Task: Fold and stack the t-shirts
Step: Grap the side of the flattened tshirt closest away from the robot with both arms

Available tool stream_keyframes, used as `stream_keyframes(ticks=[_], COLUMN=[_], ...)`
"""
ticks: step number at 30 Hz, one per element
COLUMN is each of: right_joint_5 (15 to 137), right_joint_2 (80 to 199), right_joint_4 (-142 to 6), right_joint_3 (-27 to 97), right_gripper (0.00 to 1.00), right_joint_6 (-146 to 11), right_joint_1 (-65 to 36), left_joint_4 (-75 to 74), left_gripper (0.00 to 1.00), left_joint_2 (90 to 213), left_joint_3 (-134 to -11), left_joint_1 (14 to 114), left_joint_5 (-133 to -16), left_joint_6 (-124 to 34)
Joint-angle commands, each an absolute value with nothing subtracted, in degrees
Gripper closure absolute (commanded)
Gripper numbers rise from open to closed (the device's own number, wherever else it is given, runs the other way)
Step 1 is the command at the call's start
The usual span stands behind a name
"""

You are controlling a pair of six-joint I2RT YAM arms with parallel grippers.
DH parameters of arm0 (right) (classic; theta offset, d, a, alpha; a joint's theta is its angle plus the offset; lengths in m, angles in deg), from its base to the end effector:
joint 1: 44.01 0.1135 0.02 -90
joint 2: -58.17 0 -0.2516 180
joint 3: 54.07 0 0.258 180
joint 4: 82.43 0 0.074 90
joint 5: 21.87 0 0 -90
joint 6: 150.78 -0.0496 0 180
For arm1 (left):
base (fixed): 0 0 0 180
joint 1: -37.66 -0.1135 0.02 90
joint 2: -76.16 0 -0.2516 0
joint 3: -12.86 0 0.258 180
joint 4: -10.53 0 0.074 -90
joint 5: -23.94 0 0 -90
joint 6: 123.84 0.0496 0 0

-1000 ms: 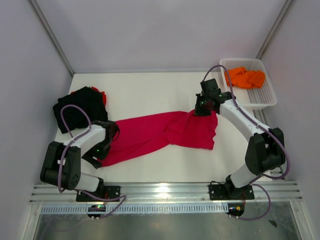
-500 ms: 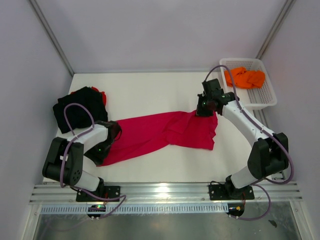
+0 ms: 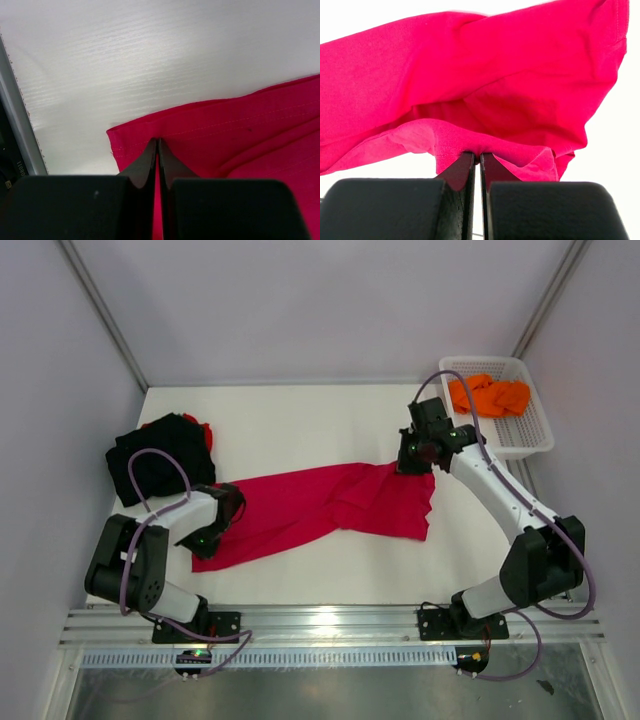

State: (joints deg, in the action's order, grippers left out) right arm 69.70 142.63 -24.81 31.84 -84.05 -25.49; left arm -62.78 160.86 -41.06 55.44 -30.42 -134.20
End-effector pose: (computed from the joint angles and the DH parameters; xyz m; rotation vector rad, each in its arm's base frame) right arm 0.3053 0.1037 0.2678 0.0962 2.5801 0.3131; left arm 0.1903 -0.0307 0.1211 -1.6635 2.0532 0.7162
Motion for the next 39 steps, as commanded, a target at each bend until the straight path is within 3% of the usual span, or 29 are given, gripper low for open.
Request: stream_keyframes(ticks=[1, 3, 6, 7, 10, 19, 33, 38, 39], right_joint_5=[68.4, 68.5, 66.7, 66.2, 66.3, 66.0, 67.1, 67.1, 66.7], right_joint_2=[139.4, 139.0, 137.5, 136.8, 136.5, 137.2, 138.5, 137.9, 137.6], right_joint_4=[-25.0, -25.2, -26.3, -26.5, -27.3, -27.2, -26.2, -25.8, -25.6], right_joint_3=[33.6, 32.8, 30.3, 29.8, 28.0, 29.0, 31.1, 31.1, 31.1], right_gripper=[0.97, 0.97, 0.97, 0.97, 0.97, 0.97, 0.97, 0.97, 0.97], right_joint_6=[-84.2, -84.4, -84.7, -84.9, -85.1, -83.5, -82.7, -82.8, -82.8], right_joint_1=[-25.8, -25.8, -25.8, -25.8, -25.8, -25.8, -25.8, -25.8, -25.8], left_joint_4=[-61.9, -62.2, -66.5, -67.6, -67.8, -73.5, -74.9, -75.2, -75.1], left_gripper=[1.0, 0.99, 0.83, 0.71, 0.54, 0.51, 0.51, 0.67, 0.74], left_joint_2=[160.3, 160.2, 160.0, 159.7, 159.7, 168.7, 167.6, 167.5, 167.4], left_joint_3=[-40.0, -40.4, -42.4, -42.5, -42.1, -48.8, -49.2, -48.8, -48.7], left_joint_1=[55.6, 55.6, 56.8, 57.3, 58.8, 66.2, 67.5, 67.5, 67.5], left_joint_5=[-29.6, -31.2, -32.1, -32.1, -33.4, -30.6, -32.2, -32.1, -32.2], left_joint_6=[-135.3, -133.9, -132.6, -132.6, -132.9, -137.8, -139.3, -139.8, -139.9])
